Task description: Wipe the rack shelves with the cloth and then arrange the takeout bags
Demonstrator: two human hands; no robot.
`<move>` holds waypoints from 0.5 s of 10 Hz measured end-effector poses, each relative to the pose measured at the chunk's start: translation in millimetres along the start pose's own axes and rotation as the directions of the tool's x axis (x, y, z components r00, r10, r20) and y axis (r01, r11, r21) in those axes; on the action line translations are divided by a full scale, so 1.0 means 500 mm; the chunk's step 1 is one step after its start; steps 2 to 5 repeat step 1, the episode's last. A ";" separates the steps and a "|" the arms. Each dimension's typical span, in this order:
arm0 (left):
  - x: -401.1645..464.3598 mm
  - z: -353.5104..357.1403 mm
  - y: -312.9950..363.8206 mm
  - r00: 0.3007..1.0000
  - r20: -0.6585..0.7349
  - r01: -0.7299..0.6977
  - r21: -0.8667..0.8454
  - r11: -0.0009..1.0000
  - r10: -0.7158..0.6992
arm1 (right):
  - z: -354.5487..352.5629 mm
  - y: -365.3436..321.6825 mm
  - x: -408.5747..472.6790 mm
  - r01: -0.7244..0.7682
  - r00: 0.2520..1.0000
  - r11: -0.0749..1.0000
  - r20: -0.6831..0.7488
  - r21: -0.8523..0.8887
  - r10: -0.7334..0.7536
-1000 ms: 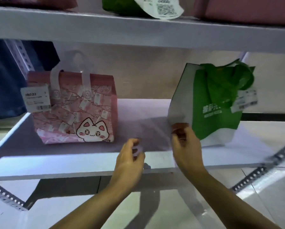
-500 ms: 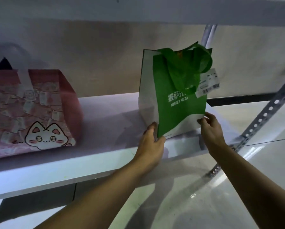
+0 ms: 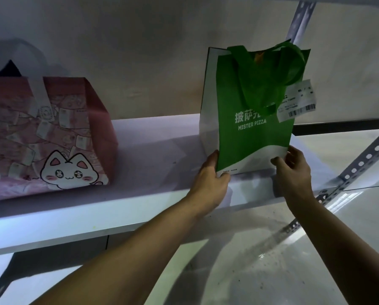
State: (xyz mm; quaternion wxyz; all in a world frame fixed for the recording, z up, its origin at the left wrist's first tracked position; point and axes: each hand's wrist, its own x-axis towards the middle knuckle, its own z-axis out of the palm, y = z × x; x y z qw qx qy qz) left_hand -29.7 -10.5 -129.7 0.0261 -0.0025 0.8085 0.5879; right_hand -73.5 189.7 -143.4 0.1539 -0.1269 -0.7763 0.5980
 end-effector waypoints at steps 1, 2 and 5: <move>-0.014 -0.011 -0.010 1.000 0.009 0.016 0.036 0.999 -0.017 | 0.003 0.007 -0.013 -0.007 0.998 1.000 -0.067 -0.019 0.006; -0.014 -0.011 -0.010 1.000 0.009 0.016 0.036 0.999 -0.017 | 0.003 0.007 -0.013 -0.007 0.998 1.000 -0.067 -0.019 0.006; -0.014 -0.011 -0.010 1.000 0.009 0.016 0.036 0.999 -0.017 | 0.003 0.007 -0.013 -0.007 0.998 1.000 -0.067 -0.019 0.006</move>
